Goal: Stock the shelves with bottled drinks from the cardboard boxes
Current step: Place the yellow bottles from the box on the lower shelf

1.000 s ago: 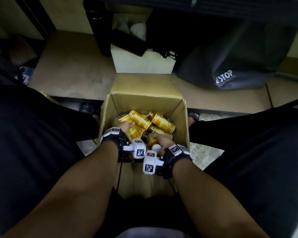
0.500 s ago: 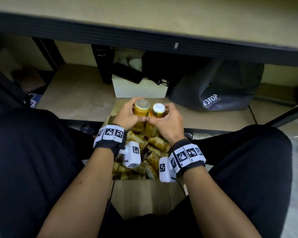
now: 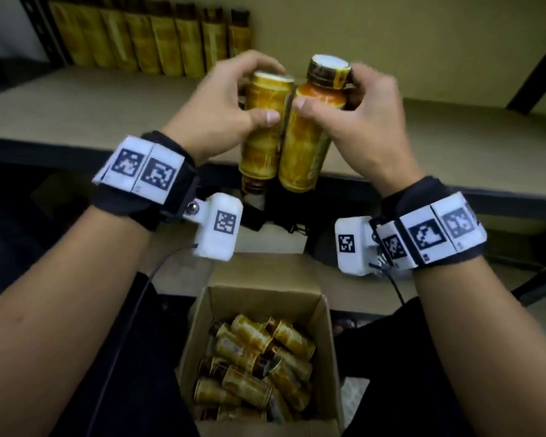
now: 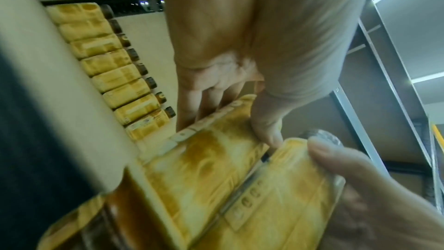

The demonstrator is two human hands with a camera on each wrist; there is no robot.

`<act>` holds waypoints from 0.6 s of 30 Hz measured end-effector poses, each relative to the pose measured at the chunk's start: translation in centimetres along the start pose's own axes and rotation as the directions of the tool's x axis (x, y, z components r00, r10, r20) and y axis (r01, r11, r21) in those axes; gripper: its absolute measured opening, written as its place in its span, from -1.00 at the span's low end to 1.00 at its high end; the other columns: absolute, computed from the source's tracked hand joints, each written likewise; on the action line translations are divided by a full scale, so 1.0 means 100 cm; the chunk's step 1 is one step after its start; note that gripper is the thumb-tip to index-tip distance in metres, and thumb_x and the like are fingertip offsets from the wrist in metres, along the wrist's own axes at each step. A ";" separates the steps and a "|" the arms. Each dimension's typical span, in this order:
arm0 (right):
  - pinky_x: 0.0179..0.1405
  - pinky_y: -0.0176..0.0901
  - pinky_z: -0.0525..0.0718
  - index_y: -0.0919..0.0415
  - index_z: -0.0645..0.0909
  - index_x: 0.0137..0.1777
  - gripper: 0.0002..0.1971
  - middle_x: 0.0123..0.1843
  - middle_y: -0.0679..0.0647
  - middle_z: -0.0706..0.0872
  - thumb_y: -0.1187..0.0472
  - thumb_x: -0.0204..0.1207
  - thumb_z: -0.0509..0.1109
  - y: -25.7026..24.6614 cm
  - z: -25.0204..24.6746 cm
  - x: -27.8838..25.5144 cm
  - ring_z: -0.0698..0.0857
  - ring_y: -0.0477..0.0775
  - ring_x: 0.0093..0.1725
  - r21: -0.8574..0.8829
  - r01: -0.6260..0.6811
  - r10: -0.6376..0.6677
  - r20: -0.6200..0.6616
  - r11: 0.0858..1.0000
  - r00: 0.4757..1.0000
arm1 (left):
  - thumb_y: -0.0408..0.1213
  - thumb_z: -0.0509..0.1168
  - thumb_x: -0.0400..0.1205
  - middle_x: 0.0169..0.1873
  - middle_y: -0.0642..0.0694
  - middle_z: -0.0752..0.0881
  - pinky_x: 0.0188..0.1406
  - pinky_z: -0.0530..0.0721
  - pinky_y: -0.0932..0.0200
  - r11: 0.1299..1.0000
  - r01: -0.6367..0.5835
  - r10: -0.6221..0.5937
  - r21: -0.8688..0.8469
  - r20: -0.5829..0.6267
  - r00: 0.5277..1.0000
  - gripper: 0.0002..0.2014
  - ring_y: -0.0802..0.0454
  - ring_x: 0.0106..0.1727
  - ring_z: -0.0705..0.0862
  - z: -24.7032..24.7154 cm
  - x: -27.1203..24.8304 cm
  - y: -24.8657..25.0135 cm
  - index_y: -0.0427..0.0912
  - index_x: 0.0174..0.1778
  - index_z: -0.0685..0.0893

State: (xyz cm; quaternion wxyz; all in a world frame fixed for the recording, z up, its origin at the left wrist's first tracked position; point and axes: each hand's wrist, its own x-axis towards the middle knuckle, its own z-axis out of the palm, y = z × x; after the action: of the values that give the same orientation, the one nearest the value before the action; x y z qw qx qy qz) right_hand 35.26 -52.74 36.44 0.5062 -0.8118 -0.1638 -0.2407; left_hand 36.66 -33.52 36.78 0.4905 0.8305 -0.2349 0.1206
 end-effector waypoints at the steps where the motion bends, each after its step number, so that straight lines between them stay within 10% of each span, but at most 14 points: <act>1: -0.07 -0.15 0.76 0.09 0.68 0.04 -0.63 -0.15 -0.12 0.78 -0.08 0.32 0.58 -0.003 0.002 0.012 0.76 -0.21 -0.13 -0.013 0.011 -0.011 0.000 1.000 1.000 | -0.40 0.41 0.54 0.26 0.00 0.61 0.21 0.67 0.08 1.000 -0.010 0.010 0.001 -0.031 0.999 -0.54 0.13 0.26 0.60 -0.002 0.011 0.000 -0.07 0.36 0.53; 11: 0.13 0.08 0.74 0.08 0.67 0.06 -0.60 -0.01 -0.06 0.80 -0.12 0.32 0.60 0.034 0.030 0.089 0.76 -0.02 0.02 -0.199 -0.152 0.181 0.134 0.968 0.974 | -0.26 0.54 0.45 0.40 -0.10 0.58 0.39 0.54 0.07 0.962 0.168 -0.112 0.213 -0.252 0.961 -0.25 -0.02 0.40 0.55 -0.002 0.082 -0.036 -0.11 0.55 0.39; 18: 0.25 0.09 0.69 0.12 0.55 0.26 -0.50 0.14 0.04 0.73 0.00 0.39 0.61 0.050 0.032 0.127 0.70 0.06 0.14 -0.220 -0.173 0.224 0.233 0.960 0.946 | -0.14 0.61 0.36 0.19 -0.09 0.63 0.07 0.68 0.06 0.888 0.201 -0.199 0.413 -0.048 0.979 -0.26 -0.08 0.18 0.65 -0.024 0.117 -0.027 -0.14 0.37 0.39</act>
State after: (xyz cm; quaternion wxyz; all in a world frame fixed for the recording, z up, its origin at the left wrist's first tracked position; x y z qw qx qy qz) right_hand 49.09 -51.79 38.59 0.4197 -0.8944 -0.1203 -0.0968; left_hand 48.21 -33.53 40.93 0.3128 0.9352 -0.1159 0.1185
